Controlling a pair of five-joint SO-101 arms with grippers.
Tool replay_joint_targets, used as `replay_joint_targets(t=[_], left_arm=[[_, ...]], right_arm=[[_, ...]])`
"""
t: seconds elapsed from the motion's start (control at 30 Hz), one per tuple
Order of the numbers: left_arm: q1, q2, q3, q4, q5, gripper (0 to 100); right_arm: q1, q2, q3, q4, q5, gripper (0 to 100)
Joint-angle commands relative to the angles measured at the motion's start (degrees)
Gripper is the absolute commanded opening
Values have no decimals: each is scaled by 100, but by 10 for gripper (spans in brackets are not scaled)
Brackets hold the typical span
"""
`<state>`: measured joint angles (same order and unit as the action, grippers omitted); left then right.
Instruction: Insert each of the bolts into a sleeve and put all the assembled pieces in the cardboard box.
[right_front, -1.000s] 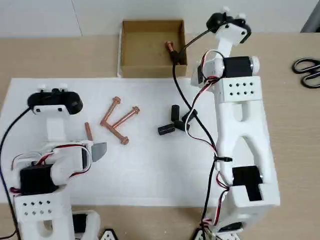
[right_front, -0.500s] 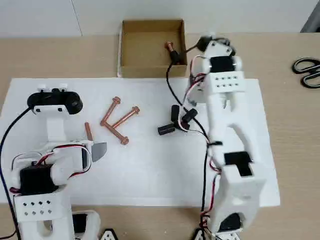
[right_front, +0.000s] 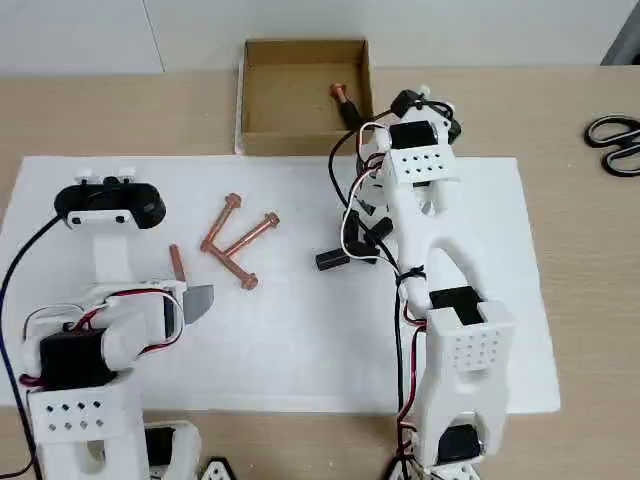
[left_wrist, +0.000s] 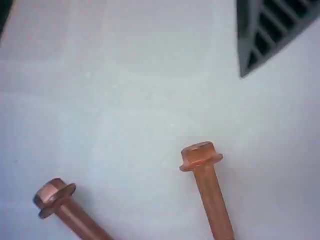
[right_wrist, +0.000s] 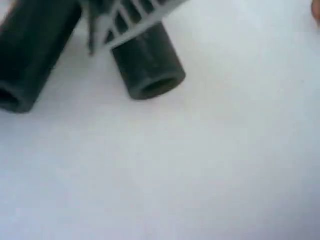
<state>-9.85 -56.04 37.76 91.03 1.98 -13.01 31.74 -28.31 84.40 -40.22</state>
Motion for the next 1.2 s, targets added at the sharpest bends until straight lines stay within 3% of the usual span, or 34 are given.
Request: replay_joint_targets(t=[0.0, 1.03, 1.17], left_arm=[[9, -70, -242, 0, -18, 299], [9, -62, -224, -35, -18, 299], [9, -62, -224, -35, -18, 299]], right_arm=[[-22, -66, -281, -119, -202, 234], [-40, 532, -255, -400, -360, 232], [-84, 541, -255, -400, -360, 153]])
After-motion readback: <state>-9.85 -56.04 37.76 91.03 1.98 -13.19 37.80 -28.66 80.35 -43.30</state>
